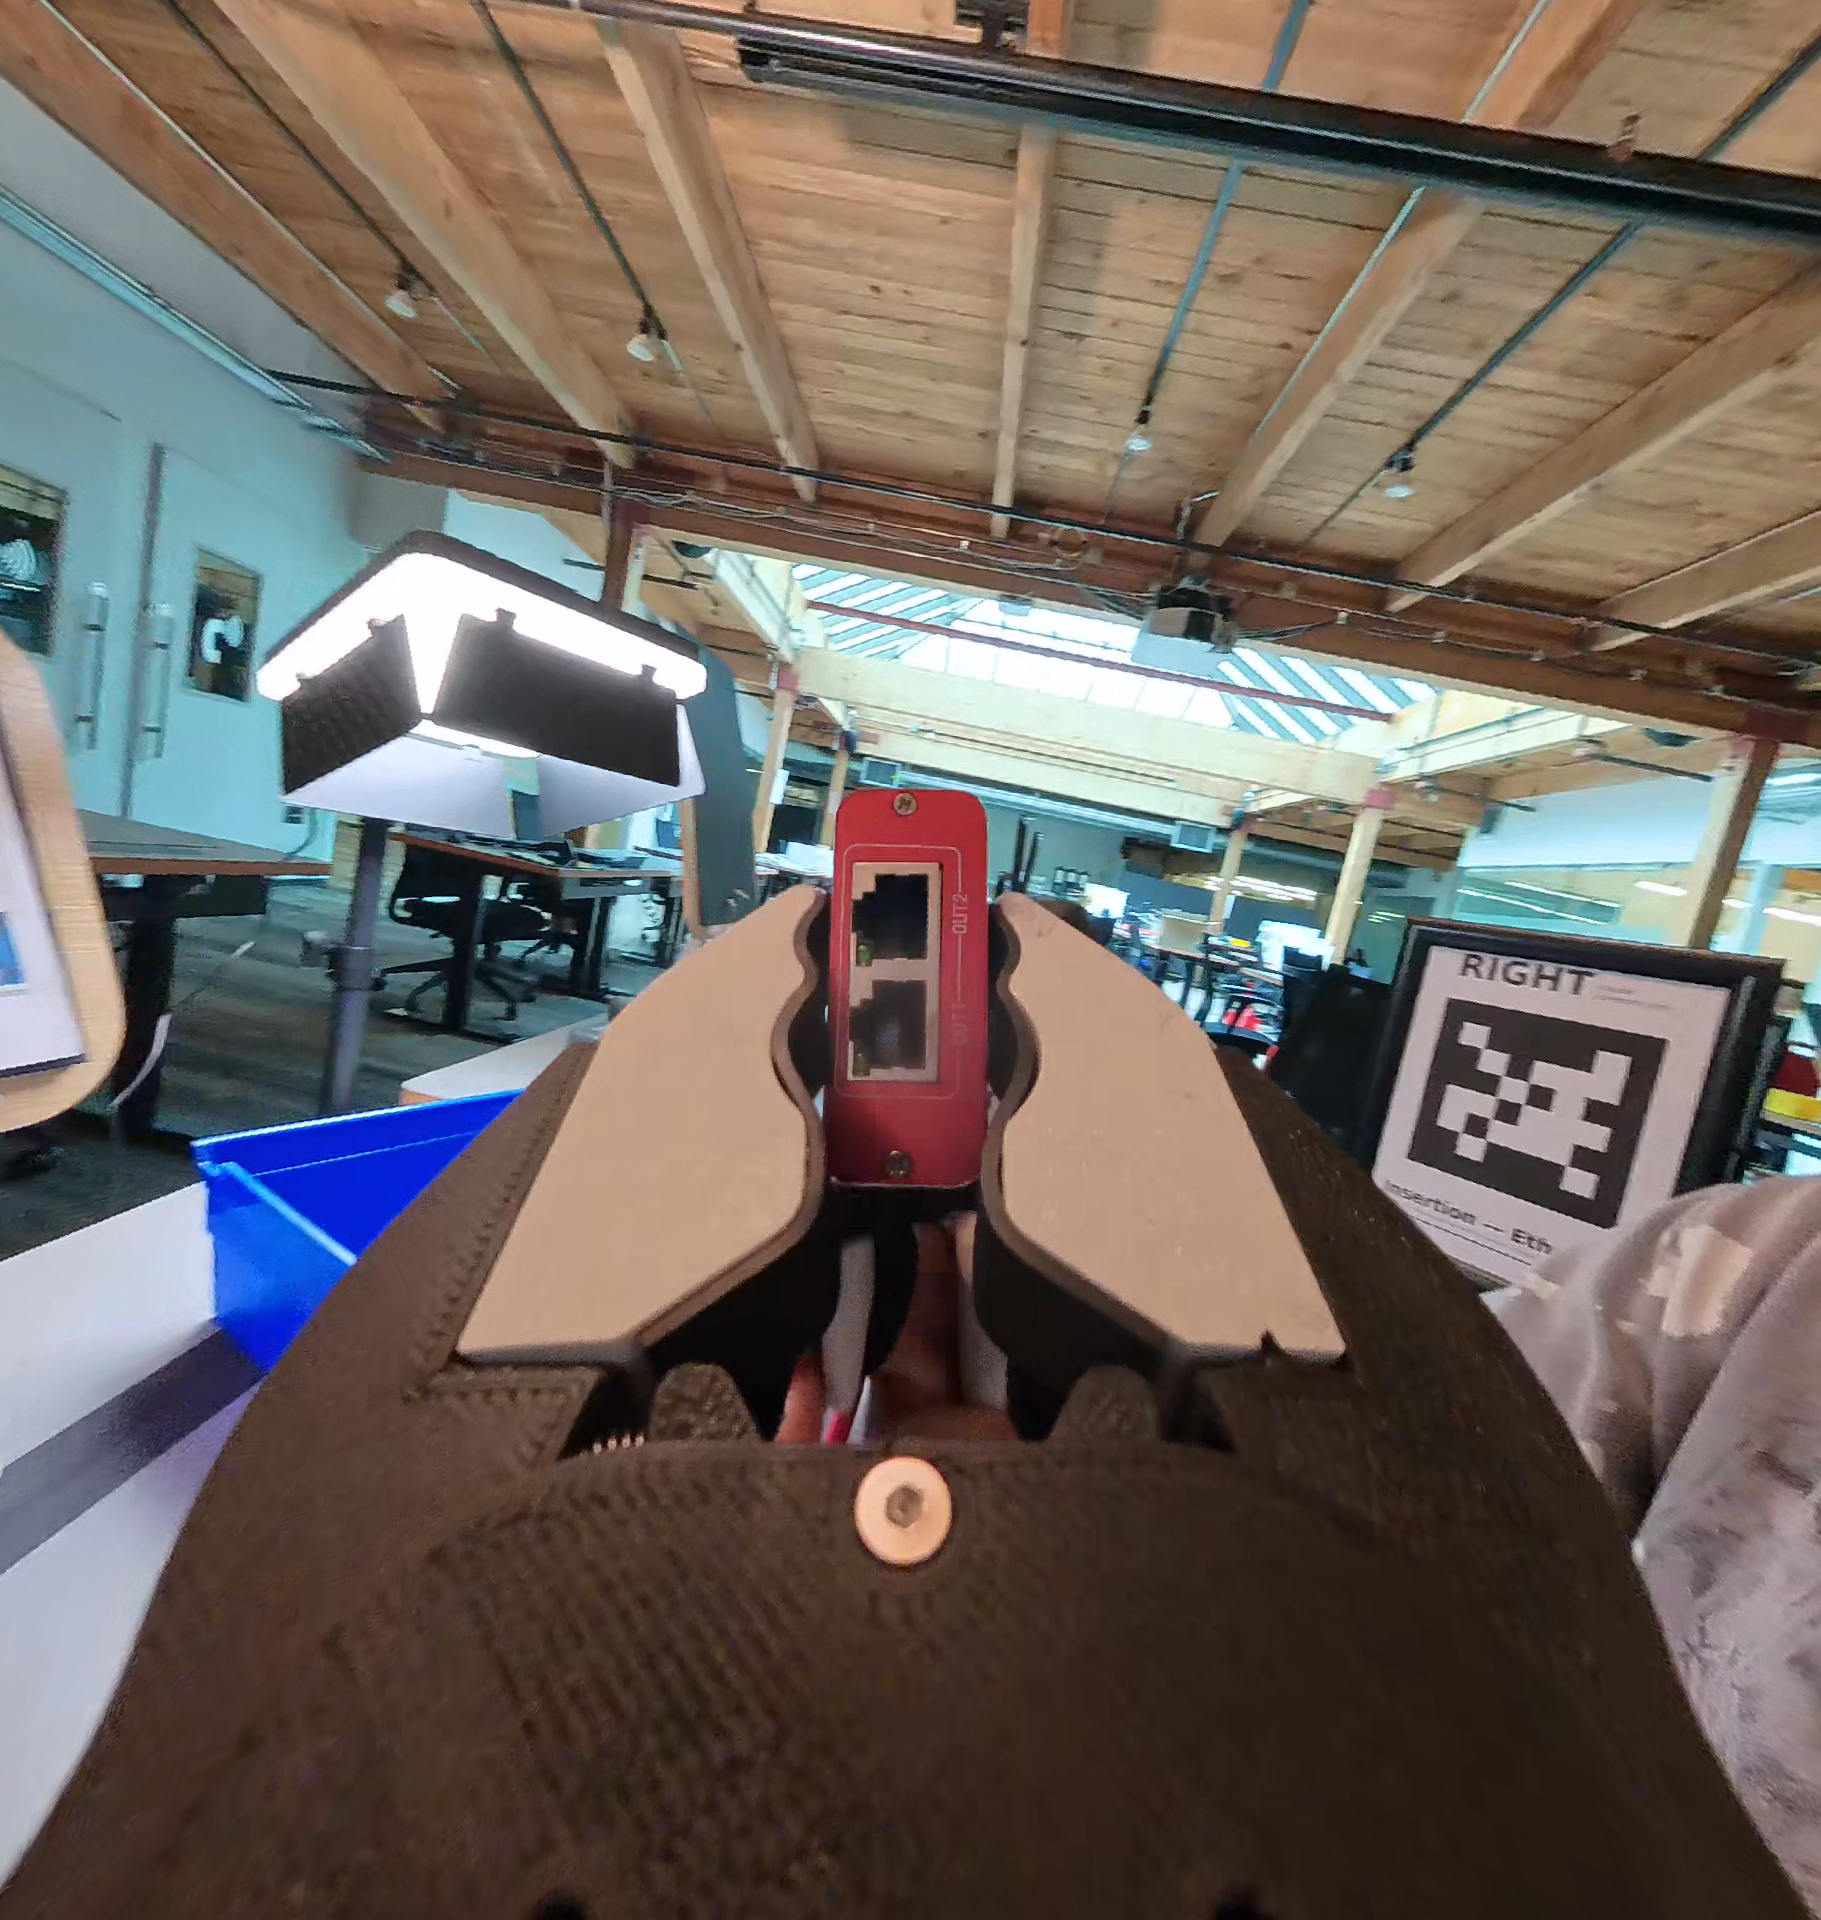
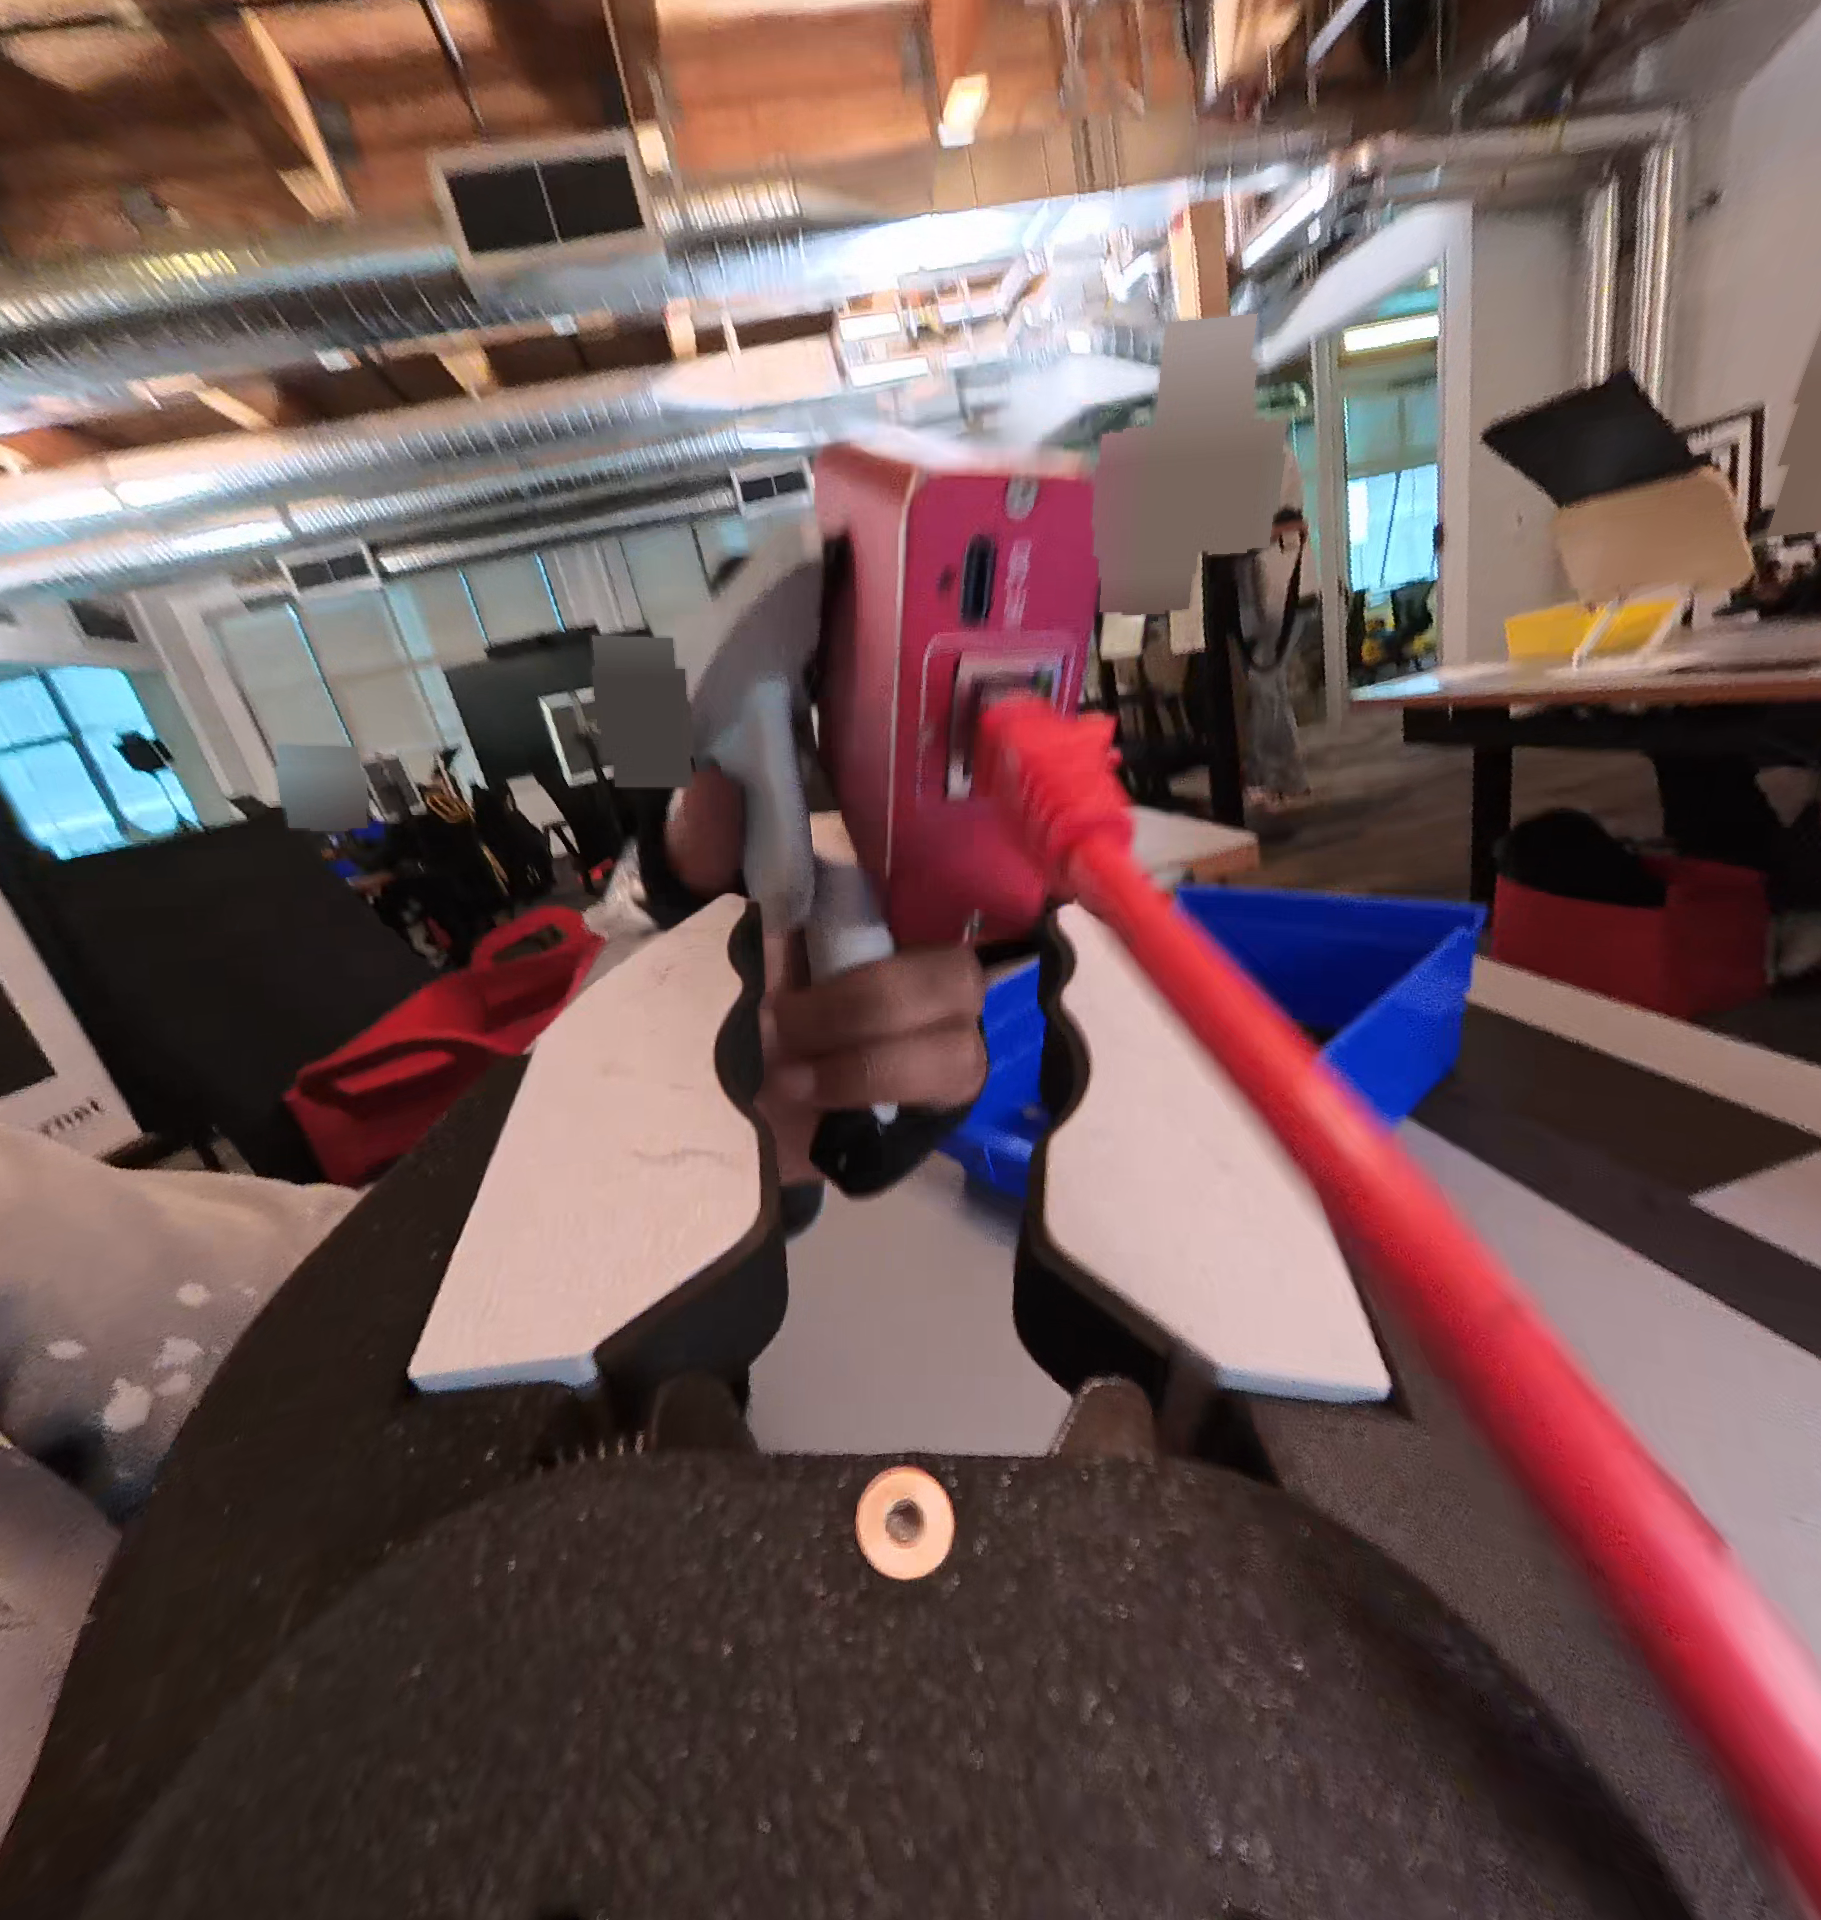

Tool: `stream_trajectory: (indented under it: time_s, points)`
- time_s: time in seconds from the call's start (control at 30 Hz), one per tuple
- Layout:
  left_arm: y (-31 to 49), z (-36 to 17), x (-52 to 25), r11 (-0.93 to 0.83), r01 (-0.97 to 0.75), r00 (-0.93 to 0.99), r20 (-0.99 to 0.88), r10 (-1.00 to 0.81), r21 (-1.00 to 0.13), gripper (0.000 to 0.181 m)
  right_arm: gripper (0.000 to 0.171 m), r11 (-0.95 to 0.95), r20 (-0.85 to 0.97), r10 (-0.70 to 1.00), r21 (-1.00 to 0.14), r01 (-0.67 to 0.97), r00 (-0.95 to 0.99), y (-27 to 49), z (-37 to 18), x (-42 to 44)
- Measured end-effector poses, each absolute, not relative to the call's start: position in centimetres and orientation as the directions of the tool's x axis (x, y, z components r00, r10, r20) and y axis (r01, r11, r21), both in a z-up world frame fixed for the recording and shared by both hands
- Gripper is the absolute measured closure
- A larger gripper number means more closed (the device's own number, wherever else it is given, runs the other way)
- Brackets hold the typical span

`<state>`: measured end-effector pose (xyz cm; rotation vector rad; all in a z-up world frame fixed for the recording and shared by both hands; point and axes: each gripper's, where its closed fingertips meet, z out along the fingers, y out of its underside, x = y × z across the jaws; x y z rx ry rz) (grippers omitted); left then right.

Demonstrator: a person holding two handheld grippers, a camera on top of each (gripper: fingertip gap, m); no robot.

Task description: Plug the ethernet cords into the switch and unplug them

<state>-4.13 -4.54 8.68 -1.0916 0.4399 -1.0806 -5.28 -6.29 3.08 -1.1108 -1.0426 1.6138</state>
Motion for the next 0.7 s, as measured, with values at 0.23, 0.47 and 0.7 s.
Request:
stream_trajectory:
  time_s: [0.23,0.47,0.7]
  points:
    - [-5.3,7.7,-1.2,0.027,0.415,0.381,0.147,-0.913,-0.909,0.154,0.142,-0.133,-0.084,0.977,-0.959,-0.250,-0.197,-5.5,5.4,-2.3]
    - [-5.8,7.1,-1.3,0.066,0.209,0.469,0.041,-0.882,-0.976,0.151,0.143,0.012,0.033,0.982,-0.993,-0.118,-0.184,-5.5,5.0,-1.5]
    - [-6.2,6.7,-1.5,0.052,0.133,0.476,0.018,-0.879,-0.990,0.153,0.142,0.042,0.062,0.981,-0.993,-0.110,-0.184,-5.9,4.8,-1.6]
